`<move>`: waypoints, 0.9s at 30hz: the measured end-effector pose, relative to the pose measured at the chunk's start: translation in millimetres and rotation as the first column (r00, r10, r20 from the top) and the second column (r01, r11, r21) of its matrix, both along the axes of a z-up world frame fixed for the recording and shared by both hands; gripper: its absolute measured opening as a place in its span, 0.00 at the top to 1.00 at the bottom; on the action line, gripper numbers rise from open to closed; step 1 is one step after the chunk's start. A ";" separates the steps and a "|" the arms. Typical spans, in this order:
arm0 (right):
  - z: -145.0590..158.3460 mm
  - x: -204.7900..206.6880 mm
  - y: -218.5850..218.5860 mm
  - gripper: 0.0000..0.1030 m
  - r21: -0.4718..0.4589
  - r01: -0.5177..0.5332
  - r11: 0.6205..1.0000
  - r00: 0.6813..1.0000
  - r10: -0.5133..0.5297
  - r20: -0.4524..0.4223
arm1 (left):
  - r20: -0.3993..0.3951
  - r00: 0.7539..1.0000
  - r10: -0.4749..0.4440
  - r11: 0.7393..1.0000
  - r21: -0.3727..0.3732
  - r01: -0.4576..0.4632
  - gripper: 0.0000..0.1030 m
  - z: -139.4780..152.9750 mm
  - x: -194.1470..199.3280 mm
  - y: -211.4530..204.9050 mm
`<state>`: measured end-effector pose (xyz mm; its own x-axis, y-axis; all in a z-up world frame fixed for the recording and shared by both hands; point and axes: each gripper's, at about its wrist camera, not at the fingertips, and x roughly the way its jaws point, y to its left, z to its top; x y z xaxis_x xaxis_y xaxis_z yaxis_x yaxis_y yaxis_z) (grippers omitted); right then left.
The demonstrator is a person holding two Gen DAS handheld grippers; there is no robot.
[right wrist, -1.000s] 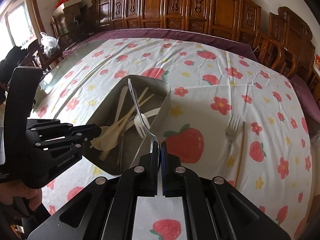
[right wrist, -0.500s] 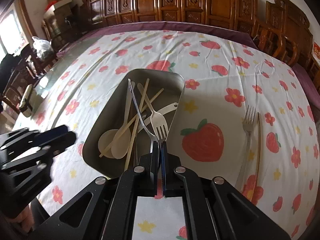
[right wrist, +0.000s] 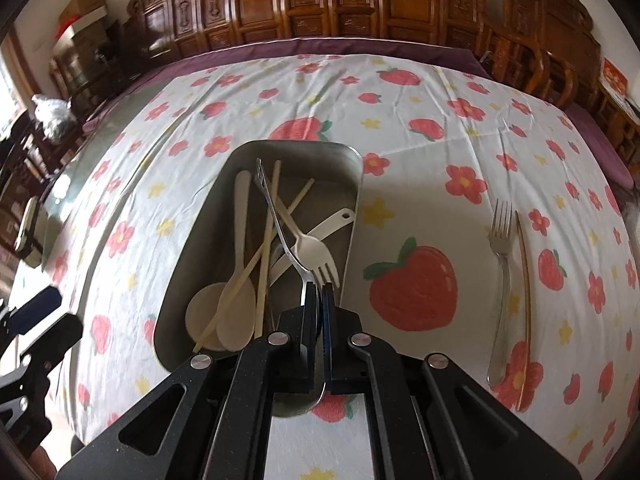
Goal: Organize utensils
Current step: 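Lower the metal spoon into the tray and open the right gripper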
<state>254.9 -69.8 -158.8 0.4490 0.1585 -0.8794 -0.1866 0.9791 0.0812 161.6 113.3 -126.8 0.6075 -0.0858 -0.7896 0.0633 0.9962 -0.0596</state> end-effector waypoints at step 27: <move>16.9 -18.7 16.4 0.93 0.076 -0.163 0.984 0.986 0.159 0.053 | 0.024 1.000 -0.017 1.000 0.007 0.017 0.53 3.5 -8.4 -0.4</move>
